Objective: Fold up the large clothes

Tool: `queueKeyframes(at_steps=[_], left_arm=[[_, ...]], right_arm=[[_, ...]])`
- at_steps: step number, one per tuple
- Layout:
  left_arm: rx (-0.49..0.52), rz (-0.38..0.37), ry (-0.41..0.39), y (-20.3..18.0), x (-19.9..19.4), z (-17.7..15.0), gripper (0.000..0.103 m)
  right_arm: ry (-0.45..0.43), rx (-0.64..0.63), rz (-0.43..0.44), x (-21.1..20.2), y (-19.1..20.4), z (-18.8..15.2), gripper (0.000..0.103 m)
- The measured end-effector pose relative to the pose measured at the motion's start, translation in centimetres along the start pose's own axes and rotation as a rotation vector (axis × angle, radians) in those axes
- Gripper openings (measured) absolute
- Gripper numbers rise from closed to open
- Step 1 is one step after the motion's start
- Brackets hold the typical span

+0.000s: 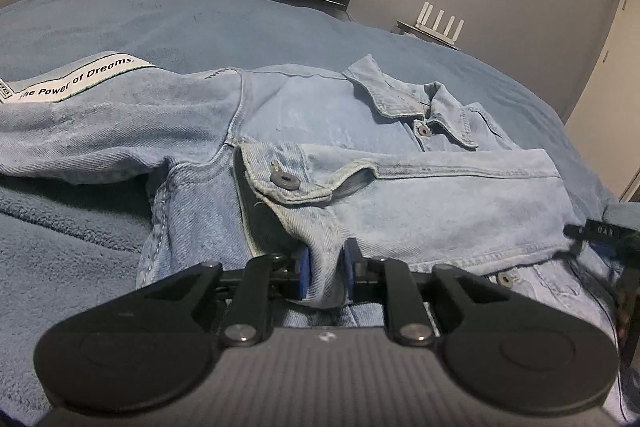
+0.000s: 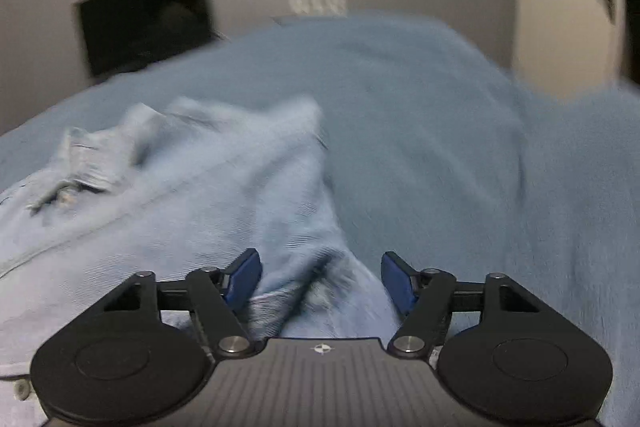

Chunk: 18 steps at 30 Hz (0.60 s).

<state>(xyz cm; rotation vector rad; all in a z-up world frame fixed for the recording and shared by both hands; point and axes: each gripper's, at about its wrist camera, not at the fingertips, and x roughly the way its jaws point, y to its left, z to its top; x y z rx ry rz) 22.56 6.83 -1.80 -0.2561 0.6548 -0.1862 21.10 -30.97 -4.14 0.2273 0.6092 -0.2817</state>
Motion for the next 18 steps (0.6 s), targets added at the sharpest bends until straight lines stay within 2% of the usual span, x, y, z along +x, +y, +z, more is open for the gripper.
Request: queueKeyframes(at_steps=[2, 6, 7, 8, 10, 13, 14, 18], left_arm=[[0.01, 0.008, -0.003, -0.1, 0.1, -0.1, 0.024], [0.014, 0.017, -0.002, -0.1, -0.7, -0.4, 0.047], [0.006, 0.014, -0.001, -0.1, -1.2, -0.4, 0.056], [-0.003, 0.018, -0.006, 0.0, -1.8, -0.5, 0.071], [-0.023, 0.042, -0.036, 0.1, -3.2, -0.8, 0.084], [-0.046, 0.041, -0.047, 0.6, -5.4, -1.4, 0.087], [-0.049, 0.041, -0.043, 0.7, -6.1, -1.6, 0.087], [-0.017, 0.08, -0.052, 0.9, -9.6, -2.4, 0.087]], right_arm=[[0.018, 0.081, 0.022, 0.4, -1.0, -0.3, 0.075], [0.01, 0.073, 0.001, 0.2, -0.6, -0.4, 0.079], [0.004, 0.081, 0.002, 0.0, -0.6, -0.6, 0.08], [-0.003, 0.093, 0.01, -0.1, -0.9, -0.8, 0.081], [-0.013, 0.117, 0.028, -0.9, -1.3, -1.3, 0.084], [-0.029, 0.135, 0.053, -2.9, -1.6, -2.3, 0.088], [-0.02, 0.116, 0.05, -3.8, -1.6, -2.8, 0.092], [-0.059, 0.011, 0.032, -6.9, -1.2, -4.1, 0.094]])
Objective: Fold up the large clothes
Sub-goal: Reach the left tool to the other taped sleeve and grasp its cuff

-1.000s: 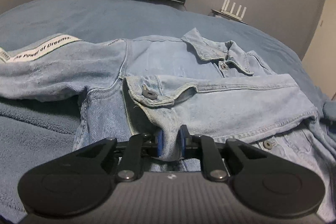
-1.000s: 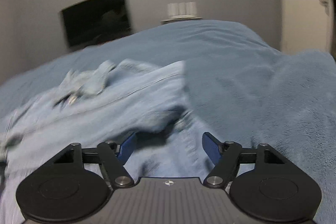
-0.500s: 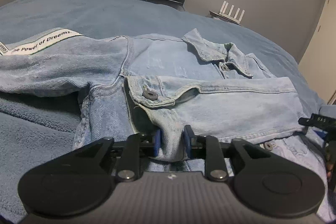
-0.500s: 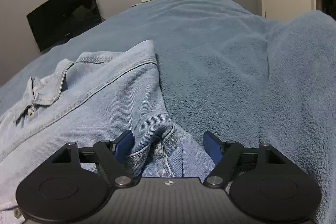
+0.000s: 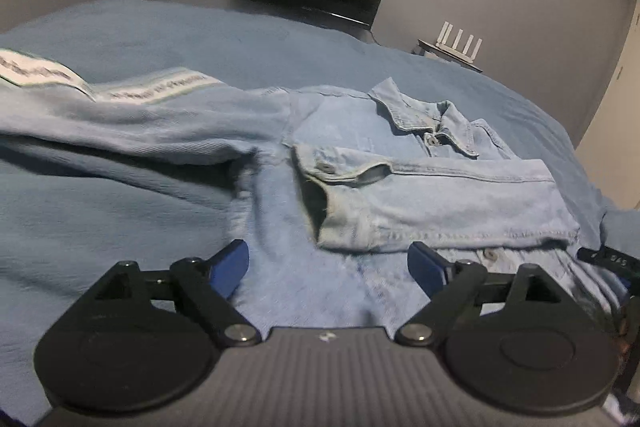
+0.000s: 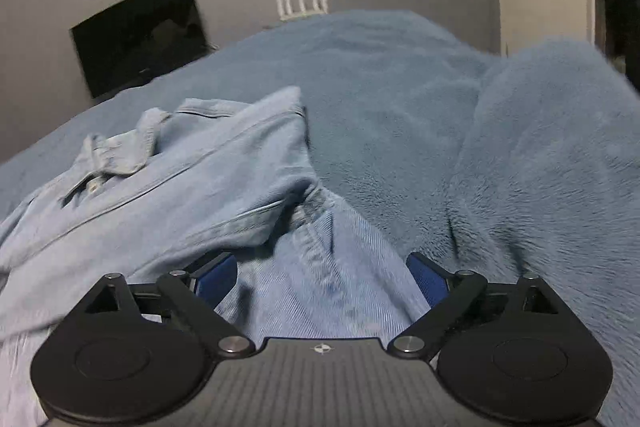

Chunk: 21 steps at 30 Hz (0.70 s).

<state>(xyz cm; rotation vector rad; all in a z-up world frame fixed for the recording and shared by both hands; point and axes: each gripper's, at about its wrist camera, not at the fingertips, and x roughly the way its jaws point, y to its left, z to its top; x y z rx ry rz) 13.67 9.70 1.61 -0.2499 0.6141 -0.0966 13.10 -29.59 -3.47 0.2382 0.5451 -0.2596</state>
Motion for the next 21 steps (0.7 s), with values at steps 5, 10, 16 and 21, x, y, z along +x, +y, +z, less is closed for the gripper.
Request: queueKeyframes(at_steps=[5, 10, 16, 21], left_arm=[[0.041, 0.064, -0.029, 1.6, -4.6, -0.5, 0.093], [0.04, 0.147, -0.031, 4.4, -8.0, -0.4, 0.094], [-0.095, 0.229, -0.077, 8.4, -10.8, -0.2, 0.102], [-0.19, 0.282, -0.046, 10.4, -10.1, -1.0, 0.102]], right_arm=[[-0.066, -0.042, 0.057, -4.5, 1.3, -1.4, 0.102], [-0.094, -0.107, 0.132, -8.7, 2.1, -2.9, 0.102], [-0.141, -0.216, 0.158, -13.3, 3.0, -5.0, 0.102], [-0.06, -0.207, 0.21, -15.3, 4.0, -7.0, 0.102]])
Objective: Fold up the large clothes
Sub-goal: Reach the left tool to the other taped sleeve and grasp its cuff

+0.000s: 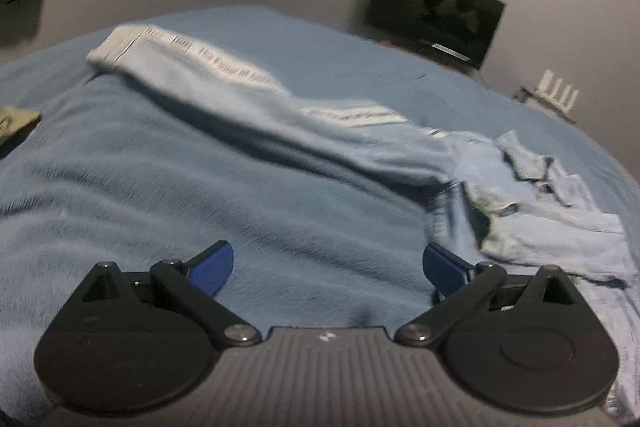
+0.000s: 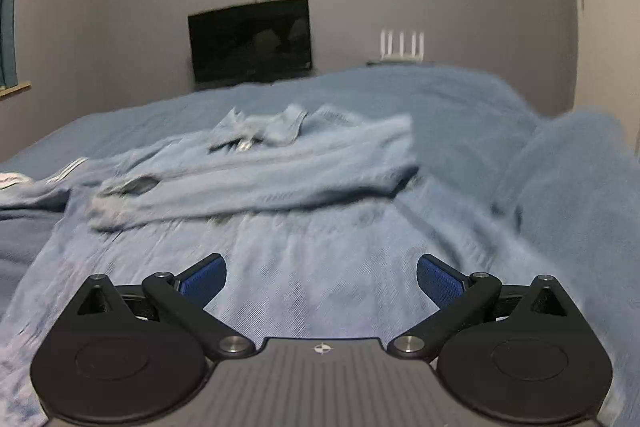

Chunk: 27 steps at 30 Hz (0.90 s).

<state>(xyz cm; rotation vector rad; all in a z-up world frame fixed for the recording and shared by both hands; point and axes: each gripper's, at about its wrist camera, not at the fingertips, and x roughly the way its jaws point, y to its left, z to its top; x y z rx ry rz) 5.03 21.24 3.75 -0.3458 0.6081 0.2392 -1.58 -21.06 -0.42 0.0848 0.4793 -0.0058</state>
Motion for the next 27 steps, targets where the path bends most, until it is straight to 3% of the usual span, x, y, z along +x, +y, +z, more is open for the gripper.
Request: queueKeyframes(at_steps=[4, 9, 18, 27], left_arm=[[0.02, 0.041, 0.002, -0.4, 0.8, -0.3, 0.102], [0.015, 0.053, -0.032, -0.1, 1.4, -0.3, 0.102], [-0.147, 0.122, -0.282, 4.4, 2.1, 3.2, 0.102], [-0.265, 0.136, -0.413, 9.1, 7.6, 6.6, 0.101]], right_arm=[[0.094, 0.0, 0.063, 0.1, 1.6, -1.9, 0.102], [0.061, -0.154, 0.04, 0.0, 3.8, -3.1, 0.102], [-0.13, -0.247, 0.023, -1.5, 4.6, -2.1, 0.102], [-0.106, -0.312, 0.067, -0.6, 5.8, -1.9, 0.102]])
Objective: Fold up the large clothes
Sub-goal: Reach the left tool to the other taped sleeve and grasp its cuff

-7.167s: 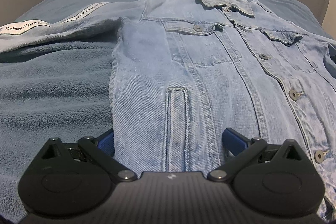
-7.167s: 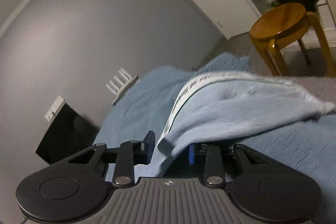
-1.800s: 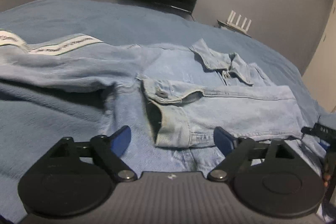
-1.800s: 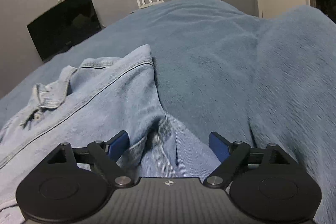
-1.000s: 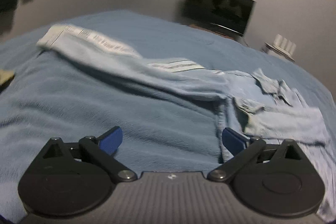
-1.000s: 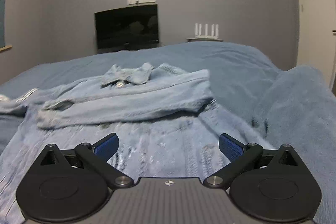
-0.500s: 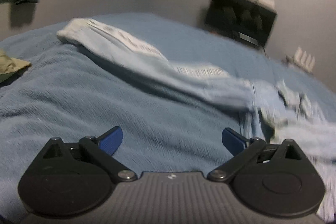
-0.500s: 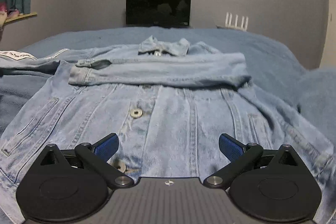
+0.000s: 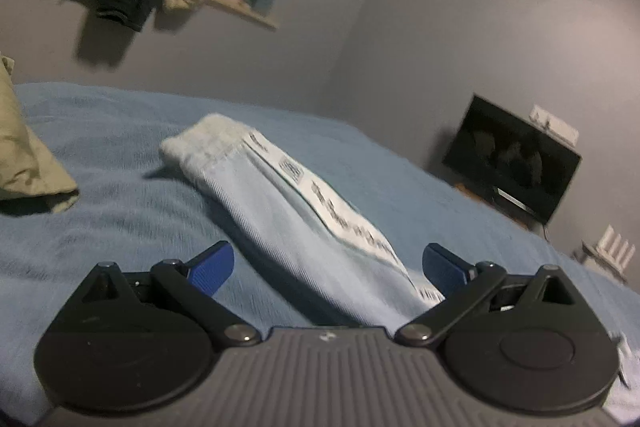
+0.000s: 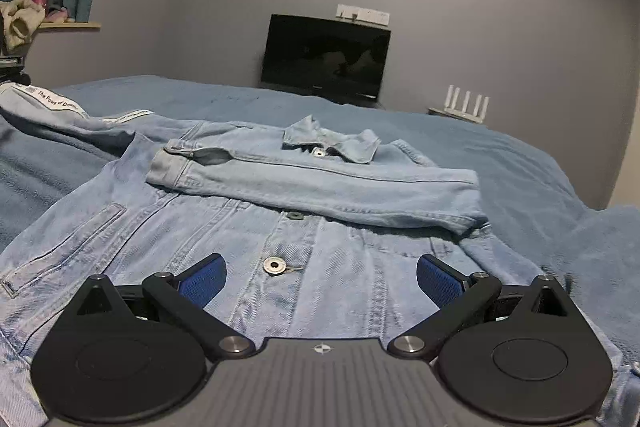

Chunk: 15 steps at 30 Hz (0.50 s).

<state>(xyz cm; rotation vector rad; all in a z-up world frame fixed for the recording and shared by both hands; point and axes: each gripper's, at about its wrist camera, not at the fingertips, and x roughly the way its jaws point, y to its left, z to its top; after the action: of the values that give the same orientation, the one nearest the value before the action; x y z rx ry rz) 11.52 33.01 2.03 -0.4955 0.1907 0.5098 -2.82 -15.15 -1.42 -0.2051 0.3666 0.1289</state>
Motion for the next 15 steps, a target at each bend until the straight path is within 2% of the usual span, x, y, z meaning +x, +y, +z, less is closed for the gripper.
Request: queueKeyframes(at_steps=[4, 7, 11, 15], left_arm=[[-0.074, 0.045, -0.013, 2.1, 2.9, 0.7, 0.101], [-0.126, 0.024, -0.076, 3.3, 4.2, 1.1, 0.101], [-0.164, -0.016, -0.098, 4.4, 6.0, 2.2, 0.101], [-0.211, -0.028, -0.122, 5.7, 7.3, 3.0, 0.101]], right_arm=[[0.019, 0.035, 0.017, 0.7, -0.2, 0.2, 0.102], [0.032, 0.065, 0.026, 1.2, -0.5, 0.3, 0.102], [0.032, 0.104, 0.052, 1.7, -0.9, 0.7, 0.102], [-0.011, 0.119, 0.09, 2.0, -1.5, 1.6, 0.102]])
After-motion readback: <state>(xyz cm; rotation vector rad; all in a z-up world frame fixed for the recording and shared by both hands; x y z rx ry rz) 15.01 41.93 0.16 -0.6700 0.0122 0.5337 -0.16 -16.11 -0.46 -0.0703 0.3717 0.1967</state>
